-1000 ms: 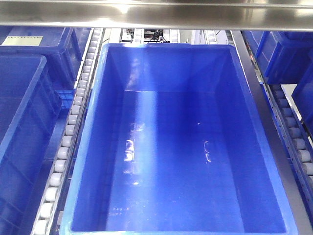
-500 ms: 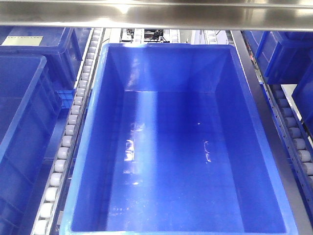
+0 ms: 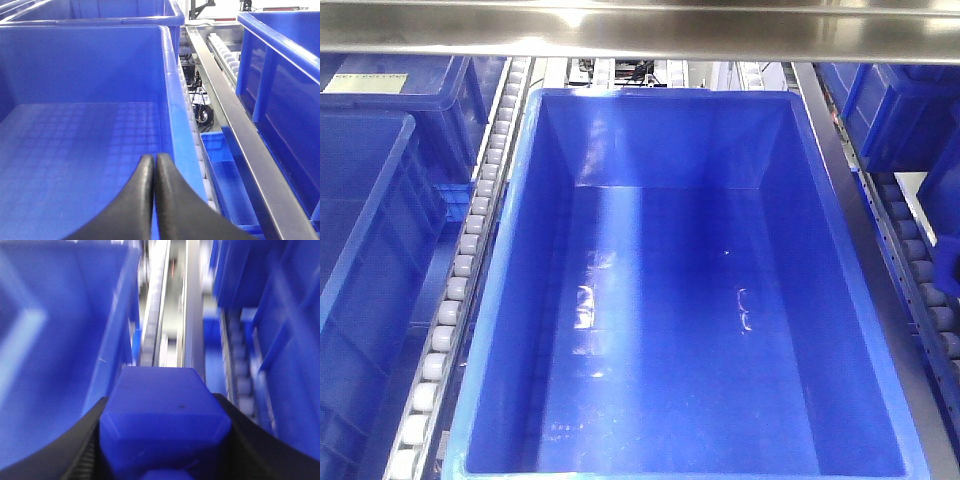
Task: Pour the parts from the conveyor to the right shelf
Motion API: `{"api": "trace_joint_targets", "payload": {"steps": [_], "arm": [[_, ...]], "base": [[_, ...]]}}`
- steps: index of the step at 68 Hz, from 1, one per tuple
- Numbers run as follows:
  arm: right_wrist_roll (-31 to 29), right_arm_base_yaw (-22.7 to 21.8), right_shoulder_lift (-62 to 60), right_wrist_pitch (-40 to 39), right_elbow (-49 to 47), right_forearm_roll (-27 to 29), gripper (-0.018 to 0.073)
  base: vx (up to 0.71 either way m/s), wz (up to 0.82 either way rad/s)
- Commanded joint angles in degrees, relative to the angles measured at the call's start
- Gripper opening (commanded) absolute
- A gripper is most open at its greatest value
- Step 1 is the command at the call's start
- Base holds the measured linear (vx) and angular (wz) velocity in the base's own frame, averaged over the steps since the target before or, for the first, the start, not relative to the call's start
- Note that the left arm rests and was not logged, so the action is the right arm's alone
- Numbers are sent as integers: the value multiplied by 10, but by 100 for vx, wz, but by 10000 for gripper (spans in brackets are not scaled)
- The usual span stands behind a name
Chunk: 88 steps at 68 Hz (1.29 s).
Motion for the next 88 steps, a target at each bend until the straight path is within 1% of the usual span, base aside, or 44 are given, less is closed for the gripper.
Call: {"api": "trace_joint_targets", "payload": {"steps": [1,7,18,29,38,52,60,69,78,88], "arm": [[-14,1,55,-21,-55,0,-6],[-27,24,106,4,-91,-3,-6],[-44,79,201,57,-162,-5,-6],[-45,137,285,115,-235,-17,-6],[-44,184,346,140,-284,-21,-6],[-44,236,422,175,-342,-22,-6],[-44,259,460,184,-366,-25,-6],[-42,275,504,186,-389,-28,-6],[-39,275,541,178,-407,-21,-6],[-39,275,565,136,-407,-19,-6]], "base": [[0,0],[0,0],[0,0],[0,0],[0,0],[0,0],[0,0],[0,0],[0,0],[0,0]]}}
